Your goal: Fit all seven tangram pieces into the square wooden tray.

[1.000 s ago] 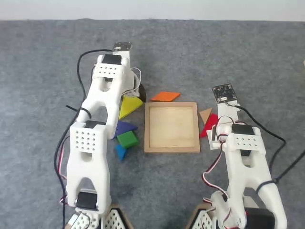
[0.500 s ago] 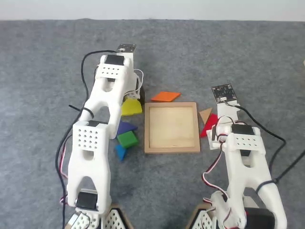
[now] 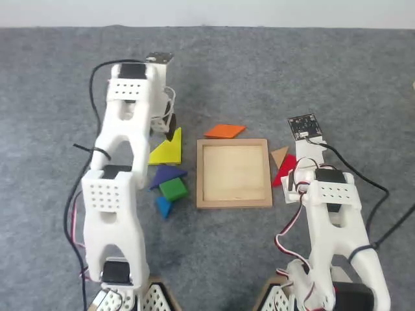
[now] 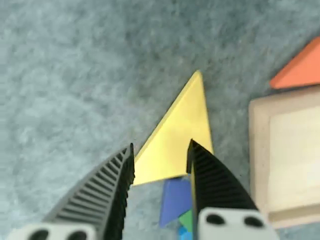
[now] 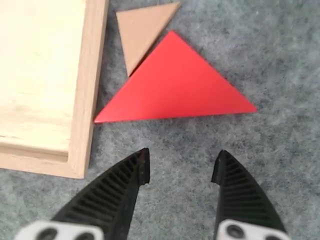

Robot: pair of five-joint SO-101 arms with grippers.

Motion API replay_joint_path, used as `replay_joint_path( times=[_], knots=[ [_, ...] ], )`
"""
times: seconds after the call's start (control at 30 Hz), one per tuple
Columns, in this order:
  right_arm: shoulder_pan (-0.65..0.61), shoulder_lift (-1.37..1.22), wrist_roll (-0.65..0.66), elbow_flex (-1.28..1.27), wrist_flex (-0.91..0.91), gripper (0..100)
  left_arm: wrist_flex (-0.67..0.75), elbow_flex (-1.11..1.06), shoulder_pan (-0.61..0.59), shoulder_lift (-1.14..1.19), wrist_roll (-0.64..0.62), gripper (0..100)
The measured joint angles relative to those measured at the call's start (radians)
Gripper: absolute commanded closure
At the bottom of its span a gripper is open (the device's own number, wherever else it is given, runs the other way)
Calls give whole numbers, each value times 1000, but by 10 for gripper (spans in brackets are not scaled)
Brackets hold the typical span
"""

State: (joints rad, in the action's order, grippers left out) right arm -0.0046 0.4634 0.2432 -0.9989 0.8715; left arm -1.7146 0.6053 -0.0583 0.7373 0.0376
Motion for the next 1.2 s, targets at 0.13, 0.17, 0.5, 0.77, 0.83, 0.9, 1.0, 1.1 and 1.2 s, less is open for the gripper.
replay_joint_path(
  times=[0.13,0.17,0.5,0.77,0.83,0.9,1.0,1.1,1.2],
  knots=[
    [0,0,0,0,0,775,0,-58,-11,-31,89,701],
    [0,0,0,0,0,775,0,-72,-11,-31,115,701],
    [0,0,0,0,0,775,109,-186,18,25,213,703],
    [0,0,0,0,0,775,118,-167,21,86,222,783],
    [0,0,0,0,0,775,118,-167,25,86,222,816],
    [0,0,0,0,0,775,117,-166,26,84,224,844],
    [0,0,0,0,0,775,117,-161,26,74,224,878],
    [0,0,0,0,0,775,117,-160,35,72,226,905],
    [0,0,0,0,0,775,95,-138,48,71,226,908]
  ],
)
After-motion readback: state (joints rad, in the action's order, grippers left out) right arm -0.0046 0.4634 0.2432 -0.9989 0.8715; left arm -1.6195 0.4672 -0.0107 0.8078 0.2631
